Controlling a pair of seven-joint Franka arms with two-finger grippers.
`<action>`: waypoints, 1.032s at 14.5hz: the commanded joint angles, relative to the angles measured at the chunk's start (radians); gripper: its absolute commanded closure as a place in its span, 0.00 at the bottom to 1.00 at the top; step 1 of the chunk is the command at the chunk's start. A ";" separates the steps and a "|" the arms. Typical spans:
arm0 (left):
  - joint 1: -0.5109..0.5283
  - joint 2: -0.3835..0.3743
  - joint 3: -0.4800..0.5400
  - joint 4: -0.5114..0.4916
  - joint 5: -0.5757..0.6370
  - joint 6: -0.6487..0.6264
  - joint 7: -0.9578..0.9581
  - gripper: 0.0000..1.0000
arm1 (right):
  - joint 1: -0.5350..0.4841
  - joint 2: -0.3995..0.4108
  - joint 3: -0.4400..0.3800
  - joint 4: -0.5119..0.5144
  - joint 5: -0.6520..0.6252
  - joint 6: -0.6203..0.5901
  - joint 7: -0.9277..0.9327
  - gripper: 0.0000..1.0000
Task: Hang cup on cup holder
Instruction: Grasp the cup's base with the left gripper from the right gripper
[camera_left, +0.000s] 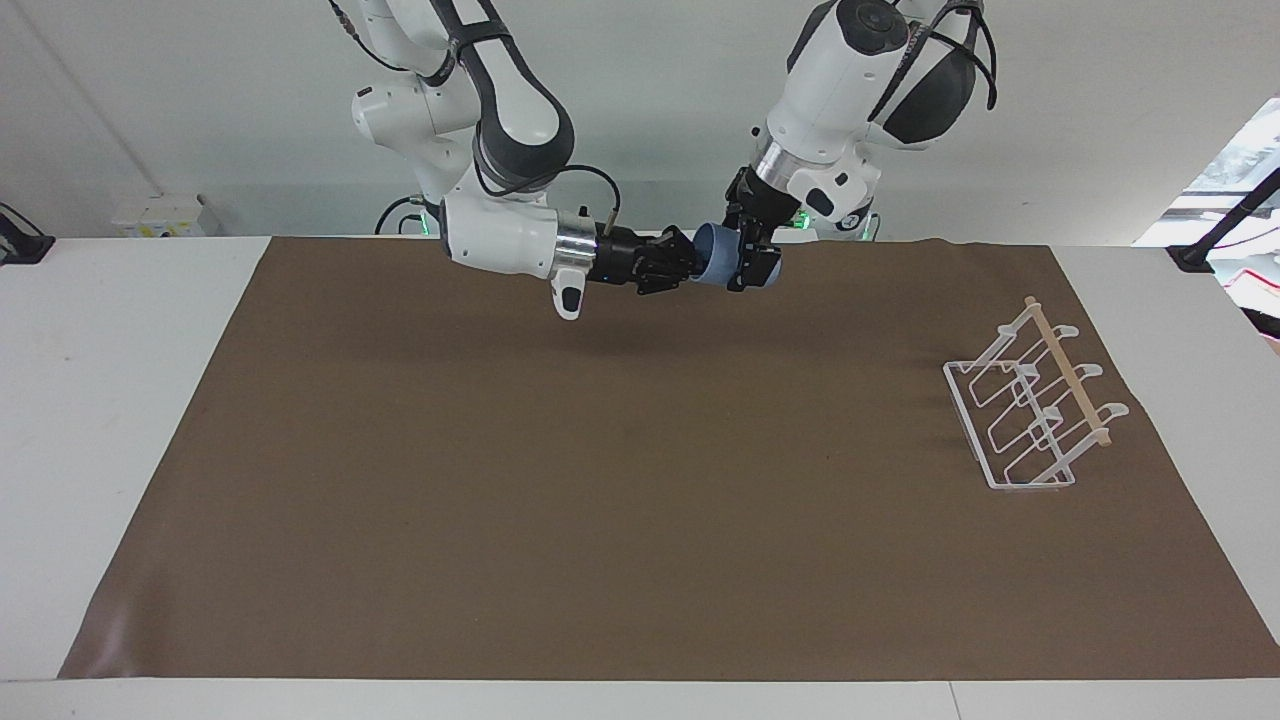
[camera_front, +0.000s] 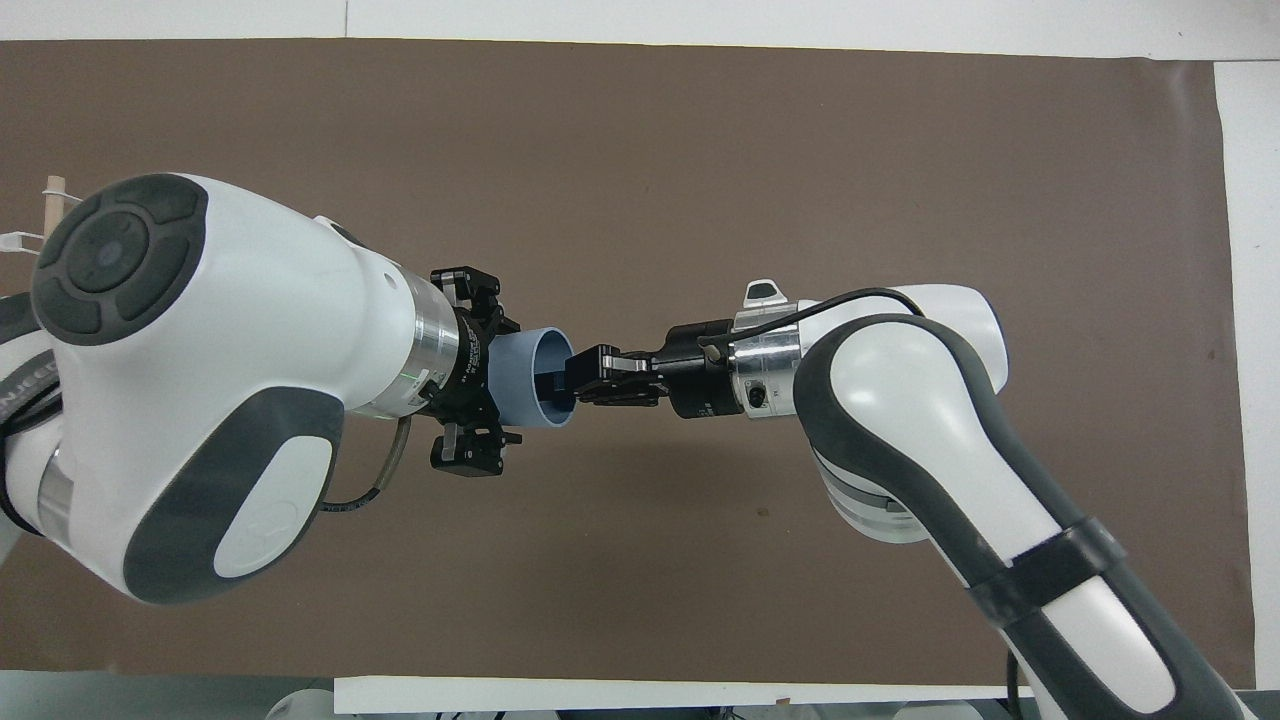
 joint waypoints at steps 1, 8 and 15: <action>0.001 -0.036 0.007 -0.054 -0.010 0.036 0.001 0.02 | 0.001 -0.018 -0.001 -0.015 0.024 0.010 0.017 1.00; -0.007 -0.030 0.004 -0.047 -0.052 0.048 0.014 1.00 | -0.003 -0.012 -0.001 -0.002 0.024 0.009 0.032 1.00; 0.005 -0.026 0.007 -0.033 -0.046 0.036 0.031 1.00 | -0.011 -0.013 -0.007 0.014 0.015 0.032 0.053 0.01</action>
